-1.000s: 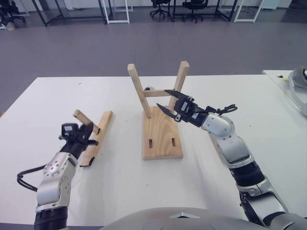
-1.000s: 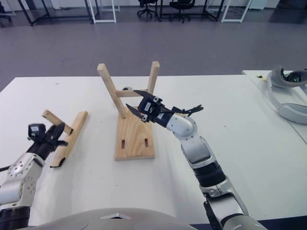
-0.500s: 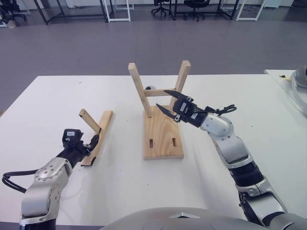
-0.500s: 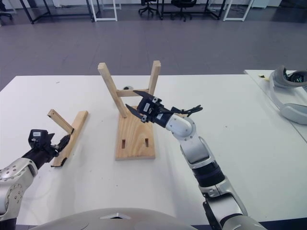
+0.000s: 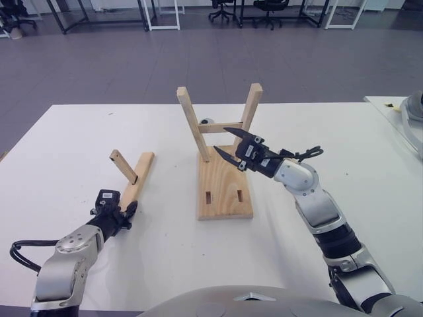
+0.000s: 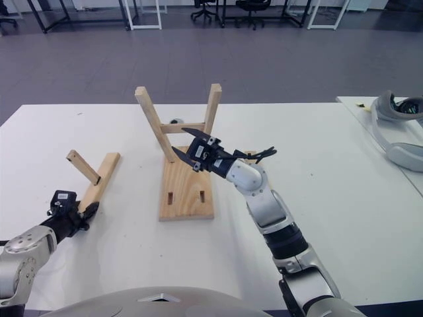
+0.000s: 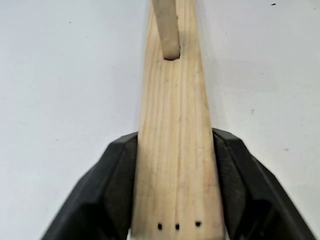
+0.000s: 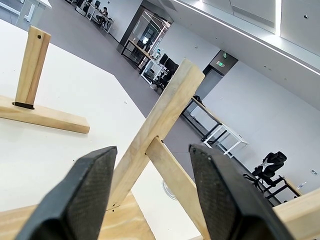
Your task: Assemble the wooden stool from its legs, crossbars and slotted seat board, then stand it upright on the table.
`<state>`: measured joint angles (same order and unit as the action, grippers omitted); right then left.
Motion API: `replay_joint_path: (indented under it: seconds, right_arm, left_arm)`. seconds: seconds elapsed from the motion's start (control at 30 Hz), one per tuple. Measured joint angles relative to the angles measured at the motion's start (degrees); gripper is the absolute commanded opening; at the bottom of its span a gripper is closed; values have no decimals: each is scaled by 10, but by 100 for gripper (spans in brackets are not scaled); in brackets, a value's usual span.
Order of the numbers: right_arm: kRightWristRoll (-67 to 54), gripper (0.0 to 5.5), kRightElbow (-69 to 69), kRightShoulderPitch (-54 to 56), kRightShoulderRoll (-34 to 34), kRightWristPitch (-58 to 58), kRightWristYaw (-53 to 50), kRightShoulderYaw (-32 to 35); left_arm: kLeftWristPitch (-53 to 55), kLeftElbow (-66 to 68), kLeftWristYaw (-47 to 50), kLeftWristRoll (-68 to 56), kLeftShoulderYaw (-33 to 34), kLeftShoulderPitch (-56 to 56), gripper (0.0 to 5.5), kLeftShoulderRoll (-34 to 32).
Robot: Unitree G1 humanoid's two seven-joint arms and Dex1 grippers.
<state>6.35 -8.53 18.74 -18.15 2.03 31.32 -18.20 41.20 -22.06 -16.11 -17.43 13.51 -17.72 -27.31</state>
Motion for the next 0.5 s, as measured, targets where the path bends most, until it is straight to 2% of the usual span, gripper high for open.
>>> replay_joint_path:
  seconds: [0.1, 0.2, 0.27, 0.33, 0.4, 0.47, 0.5]
  right_arm:
    - [-56, 269, 0, 0, 28, 51, -7, 34]
    - [-229, 269, -13, 26, 87, 182, -18, 131]
    - [-353, 269, -14, 81, 121, 267, -40, 196]
    - [-444, 269, -13, 135, 145, 322, -60, 238]
    - [-562, 301, 3, 211, 174, 375, -87, 283]
    - [-640, 336, 29, 281, 191, 402, -121, 316]
    - [-662, 336, 35, 302, 195, 411, -134, 322]
  left_arm:
    - [-81, 1, -4, 1, 24, 7, 204, 12]
    - [-182, -22, 5, -25, 101, 68, 204, 26]
    - [-215, -61, 6, -39, 115, 106, 204, 26]
    - [-222, -92, 3, -43, 104, 129, 204, 23]
    - [-223, -127, -15, -31, 61, 154, 204, 5]
    - [-217, -159, -27, -33, 26, 194, 204, -5]
    - [-214, -173, -32, -36, 13, 211, 204, -6]
